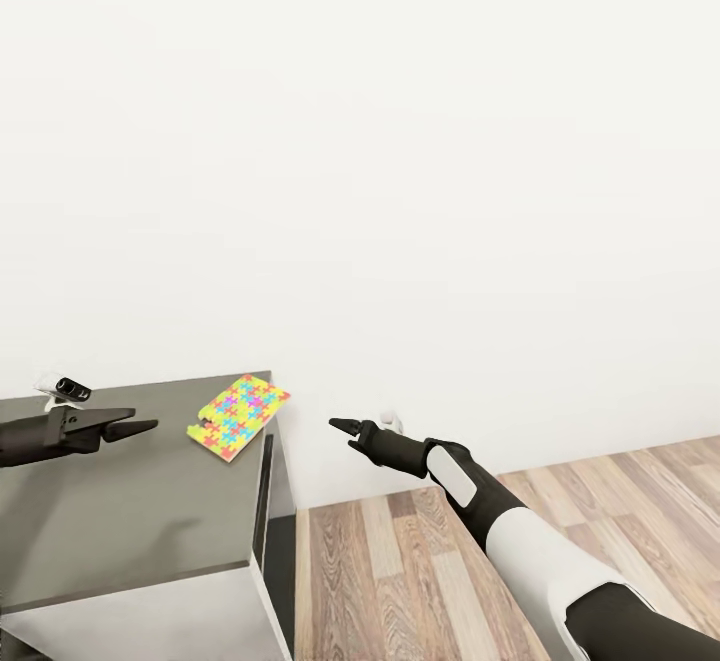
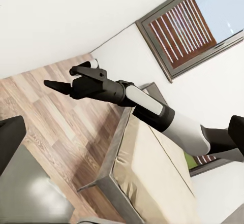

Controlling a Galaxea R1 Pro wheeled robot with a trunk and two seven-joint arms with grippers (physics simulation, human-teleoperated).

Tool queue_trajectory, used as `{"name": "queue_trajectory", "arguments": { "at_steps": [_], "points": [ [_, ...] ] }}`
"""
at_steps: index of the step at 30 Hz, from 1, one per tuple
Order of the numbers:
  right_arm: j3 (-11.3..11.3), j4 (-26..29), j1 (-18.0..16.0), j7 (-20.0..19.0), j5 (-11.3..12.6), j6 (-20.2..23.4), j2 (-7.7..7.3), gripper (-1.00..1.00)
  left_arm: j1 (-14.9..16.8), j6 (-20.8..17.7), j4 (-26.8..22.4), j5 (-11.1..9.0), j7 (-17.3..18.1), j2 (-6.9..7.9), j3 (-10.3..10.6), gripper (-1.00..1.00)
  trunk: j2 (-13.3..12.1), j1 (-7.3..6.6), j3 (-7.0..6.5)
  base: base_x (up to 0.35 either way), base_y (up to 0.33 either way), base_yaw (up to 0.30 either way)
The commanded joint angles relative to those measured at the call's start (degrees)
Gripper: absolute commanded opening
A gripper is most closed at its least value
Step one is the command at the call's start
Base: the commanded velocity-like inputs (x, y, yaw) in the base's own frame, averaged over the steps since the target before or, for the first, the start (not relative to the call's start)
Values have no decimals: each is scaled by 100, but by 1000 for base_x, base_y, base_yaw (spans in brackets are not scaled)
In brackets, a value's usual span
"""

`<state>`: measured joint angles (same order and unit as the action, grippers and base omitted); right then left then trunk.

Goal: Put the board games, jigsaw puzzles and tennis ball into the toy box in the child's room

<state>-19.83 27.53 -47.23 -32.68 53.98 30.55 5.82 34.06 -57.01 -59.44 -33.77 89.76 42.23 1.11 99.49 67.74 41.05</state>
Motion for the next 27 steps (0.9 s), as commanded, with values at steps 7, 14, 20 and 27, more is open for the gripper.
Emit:
{"name": "queue_trajectory", "arguments": {
  "at_steps": [7,14,20,27],
  "points": [
    [-12,-2,-5,-9,34,12,-2,100,4,-59,2,-6,24,5,12,100,3,0,21,38,67,0],
    [-12,-2,-5,-12,34,5,-2,100,4,-59,2,-6,24,5,12,100,3,0,23,26,11,40],
    [-12,-2,-5,-10,34,4,-2,100,4,-63,2,-7,24,5,12,100,3,0,25,108,1,177],
    [-12,-2,-5,-10,34,4,-2,100,4,-58,2,-11,24,5,12,100,3,0,36,28,0,209]
  ]
}}
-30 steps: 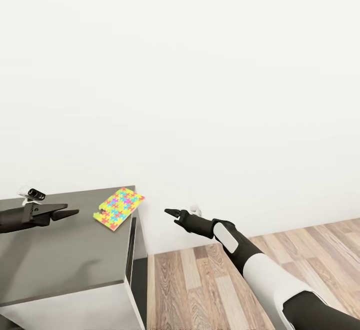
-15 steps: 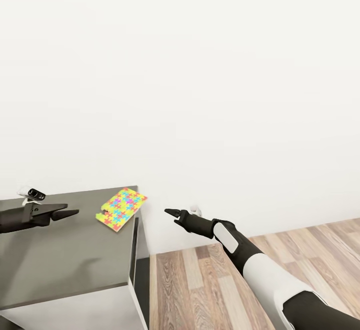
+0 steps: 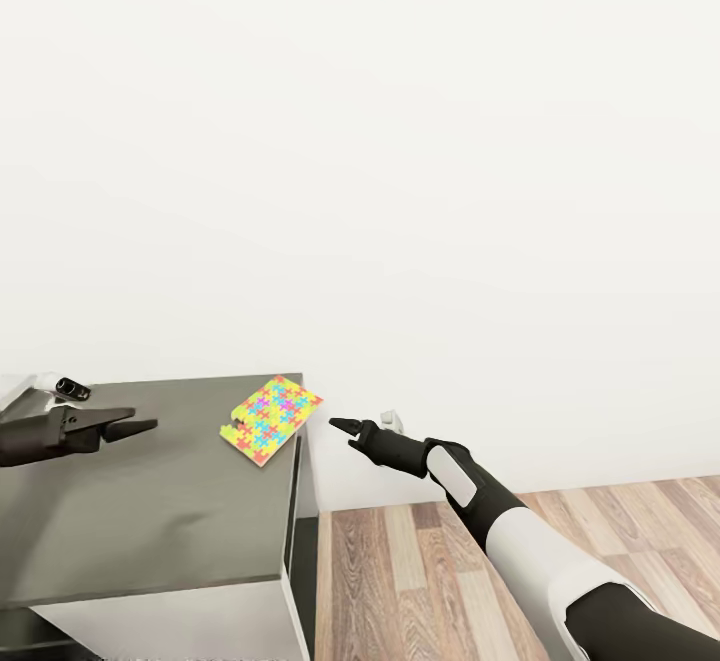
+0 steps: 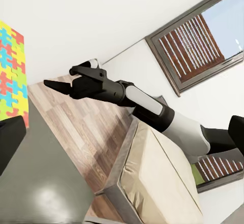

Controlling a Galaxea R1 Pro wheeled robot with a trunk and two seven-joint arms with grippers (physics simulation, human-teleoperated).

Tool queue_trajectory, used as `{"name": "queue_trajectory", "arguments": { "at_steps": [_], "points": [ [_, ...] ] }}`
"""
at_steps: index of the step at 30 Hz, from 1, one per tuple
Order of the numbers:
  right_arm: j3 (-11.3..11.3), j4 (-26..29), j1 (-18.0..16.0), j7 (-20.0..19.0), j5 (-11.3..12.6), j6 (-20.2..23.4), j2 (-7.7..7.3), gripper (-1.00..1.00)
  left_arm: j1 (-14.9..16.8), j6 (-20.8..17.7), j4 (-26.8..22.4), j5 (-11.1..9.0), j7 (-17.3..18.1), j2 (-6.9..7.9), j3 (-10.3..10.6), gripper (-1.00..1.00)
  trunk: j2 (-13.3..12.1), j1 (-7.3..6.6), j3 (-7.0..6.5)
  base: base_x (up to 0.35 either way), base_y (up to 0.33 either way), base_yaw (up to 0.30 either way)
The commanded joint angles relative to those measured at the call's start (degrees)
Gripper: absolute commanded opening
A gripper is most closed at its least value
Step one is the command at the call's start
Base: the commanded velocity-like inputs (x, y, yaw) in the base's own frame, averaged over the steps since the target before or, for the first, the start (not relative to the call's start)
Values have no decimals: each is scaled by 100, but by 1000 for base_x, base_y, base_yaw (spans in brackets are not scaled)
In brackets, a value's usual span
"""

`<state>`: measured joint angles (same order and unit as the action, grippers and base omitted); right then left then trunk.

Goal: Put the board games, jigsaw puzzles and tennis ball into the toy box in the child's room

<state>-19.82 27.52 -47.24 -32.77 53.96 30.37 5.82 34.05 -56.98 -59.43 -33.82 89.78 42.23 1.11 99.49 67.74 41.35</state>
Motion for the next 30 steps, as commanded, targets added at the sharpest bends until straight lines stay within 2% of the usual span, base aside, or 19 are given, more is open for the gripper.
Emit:
{"name": "queue_trajectory", "arguments": {
  "at_steps": [1,13,22,30],
  "points": [
    [-13,-1,-5,-1,36,21,-2,100,5,-60,2,-7,22,4,12,100,3,0,6,8,0,115],
    [-15,-1,-5,-13,37,21,-2,100,5,-59,2,-4,22,4,12,100,3,0,9,2,0,34],
    [-13,-1,-5,-34,36,21,-2,100,5,-59,2,-3,22,4,12,100,3,0,16,0,0,161],
    [-13,-1,-5,-43,36,21,-2,100,5,-59,2,-2,22,-1,12,100,3,0,19,0,0,47]
  ]
}}
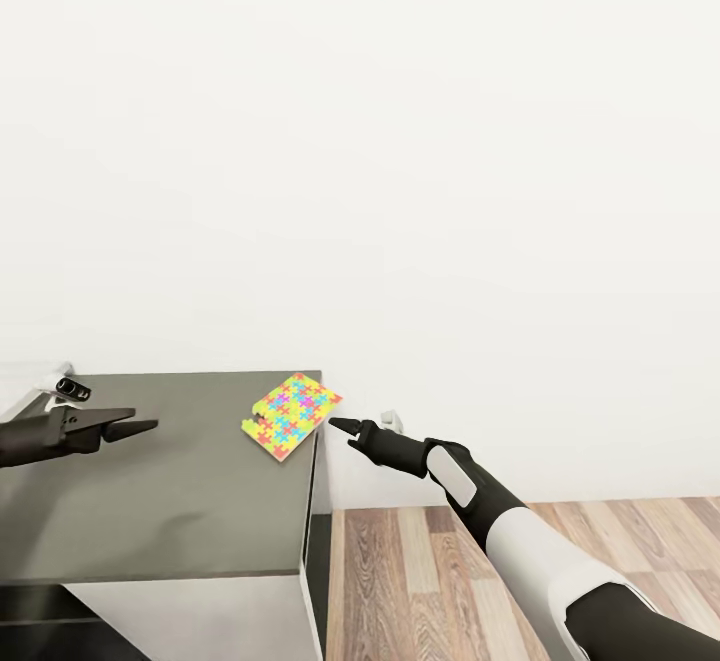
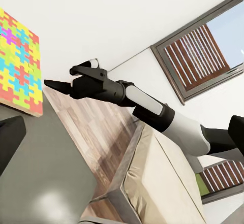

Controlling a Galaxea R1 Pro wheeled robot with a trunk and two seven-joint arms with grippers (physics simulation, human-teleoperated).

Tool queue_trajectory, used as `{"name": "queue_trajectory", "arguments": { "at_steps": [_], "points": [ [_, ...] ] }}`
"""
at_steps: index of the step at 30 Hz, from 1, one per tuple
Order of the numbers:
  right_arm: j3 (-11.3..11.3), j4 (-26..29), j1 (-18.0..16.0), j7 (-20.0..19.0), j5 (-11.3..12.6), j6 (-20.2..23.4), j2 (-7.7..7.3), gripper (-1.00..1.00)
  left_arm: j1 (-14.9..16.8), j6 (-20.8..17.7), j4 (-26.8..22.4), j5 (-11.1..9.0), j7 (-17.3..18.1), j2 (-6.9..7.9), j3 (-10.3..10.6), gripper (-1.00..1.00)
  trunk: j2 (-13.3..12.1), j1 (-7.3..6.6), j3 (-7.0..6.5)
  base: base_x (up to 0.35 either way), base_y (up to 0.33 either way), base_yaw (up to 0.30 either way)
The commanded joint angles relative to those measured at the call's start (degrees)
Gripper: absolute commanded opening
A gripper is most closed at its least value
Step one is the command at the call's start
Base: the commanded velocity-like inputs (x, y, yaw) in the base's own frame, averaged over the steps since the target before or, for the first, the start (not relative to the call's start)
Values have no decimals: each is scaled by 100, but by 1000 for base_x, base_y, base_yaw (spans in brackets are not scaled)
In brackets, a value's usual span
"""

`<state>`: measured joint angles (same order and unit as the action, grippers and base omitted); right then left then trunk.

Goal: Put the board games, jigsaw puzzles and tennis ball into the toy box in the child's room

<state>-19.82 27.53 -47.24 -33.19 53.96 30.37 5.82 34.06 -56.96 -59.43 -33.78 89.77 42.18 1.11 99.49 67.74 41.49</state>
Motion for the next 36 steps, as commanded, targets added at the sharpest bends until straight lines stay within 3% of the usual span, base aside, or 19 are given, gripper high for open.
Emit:
{"name": "queue_trajectory", "arguments": {
  "at_steps": [1,14,36],
  "points": [
    [-13,-2,-5,-2,35,21,-2,100,4,-61,1,-6,23,4,12,100,3,-1,5,0,0,10],
    [-13,-2,-5,-3,35,21,-5,100,4,-60,1,-6,23,-7,12,100,3,-1,6,33,-107,74],
    [-13,6,-5,-3,37,21,-7,100,4,-61,1,-2,23,-25,12,100,3,-1,6,59,-6,9]
  ]
}}
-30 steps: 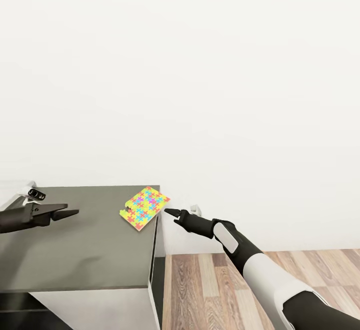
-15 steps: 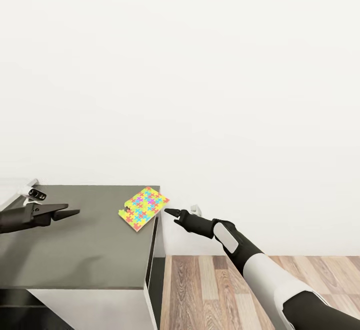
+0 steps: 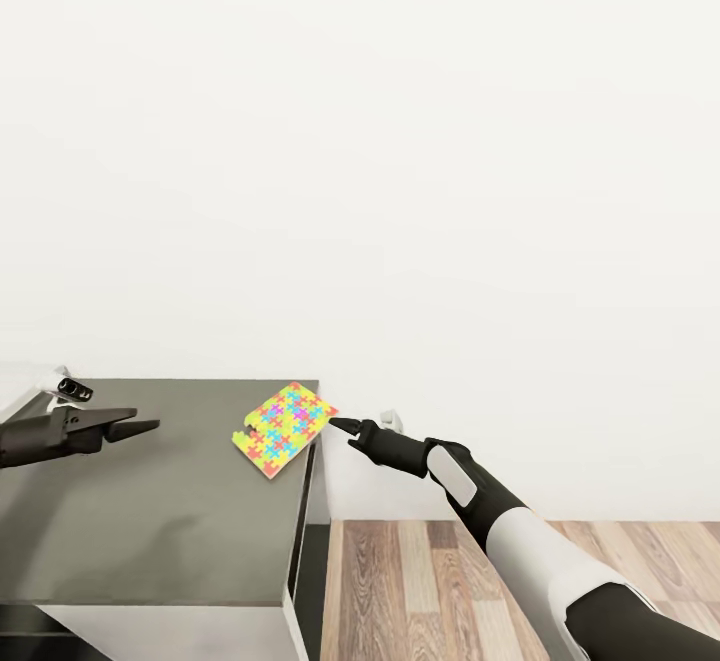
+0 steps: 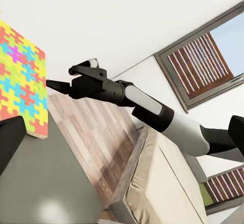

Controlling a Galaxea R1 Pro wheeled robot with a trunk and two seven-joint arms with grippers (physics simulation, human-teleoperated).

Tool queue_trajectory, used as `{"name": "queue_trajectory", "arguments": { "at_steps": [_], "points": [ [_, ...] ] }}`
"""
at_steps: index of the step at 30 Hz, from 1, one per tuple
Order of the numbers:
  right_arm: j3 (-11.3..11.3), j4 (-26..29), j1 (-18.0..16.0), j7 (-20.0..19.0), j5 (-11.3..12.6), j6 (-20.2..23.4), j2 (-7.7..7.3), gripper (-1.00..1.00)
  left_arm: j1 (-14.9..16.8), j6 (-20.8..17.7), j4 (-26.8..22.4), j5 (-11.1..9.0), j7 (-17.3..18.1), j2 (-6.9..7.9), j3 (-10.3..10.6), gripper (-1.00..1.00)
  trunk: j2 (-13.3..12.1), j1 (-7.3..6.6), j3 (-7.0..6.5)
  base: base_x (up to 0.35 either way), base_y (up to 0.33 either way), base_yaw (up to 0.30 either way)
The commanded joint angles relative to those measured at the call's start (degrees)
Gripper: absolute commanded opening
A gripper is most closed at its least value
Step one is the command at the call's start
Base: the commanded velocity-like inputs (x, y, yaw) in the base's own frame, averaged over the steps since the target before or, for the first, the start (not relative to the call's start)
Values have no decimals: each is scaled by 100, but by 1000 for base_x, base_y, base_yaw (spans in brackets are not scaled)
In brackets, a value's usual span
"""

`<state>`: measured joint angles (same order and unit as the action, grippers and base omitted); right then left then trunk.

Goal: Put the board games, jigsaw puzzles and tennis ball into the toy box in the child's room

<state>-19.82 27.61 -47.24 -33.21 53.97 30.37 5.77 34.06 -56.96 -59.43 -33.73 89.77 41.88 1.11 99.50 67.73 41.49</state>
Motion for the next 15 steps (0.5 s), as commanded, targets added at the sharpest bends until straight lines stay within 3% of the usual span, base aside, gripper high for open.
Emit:
{"name": "queue_trajectory", "arguments": {
  "at_steps": [1,15],
  "points": [
    [-13,-2,-5,-1,35,21,-1,100,4,-61,1,-7,23,5,12,100,3,0,5,69,0,0],
    [-15,-2,-5,-1,34,21,-4,100,4,-61,1,-11,23,5,12,100,3,0,5,13,0,0]
  ]
}}
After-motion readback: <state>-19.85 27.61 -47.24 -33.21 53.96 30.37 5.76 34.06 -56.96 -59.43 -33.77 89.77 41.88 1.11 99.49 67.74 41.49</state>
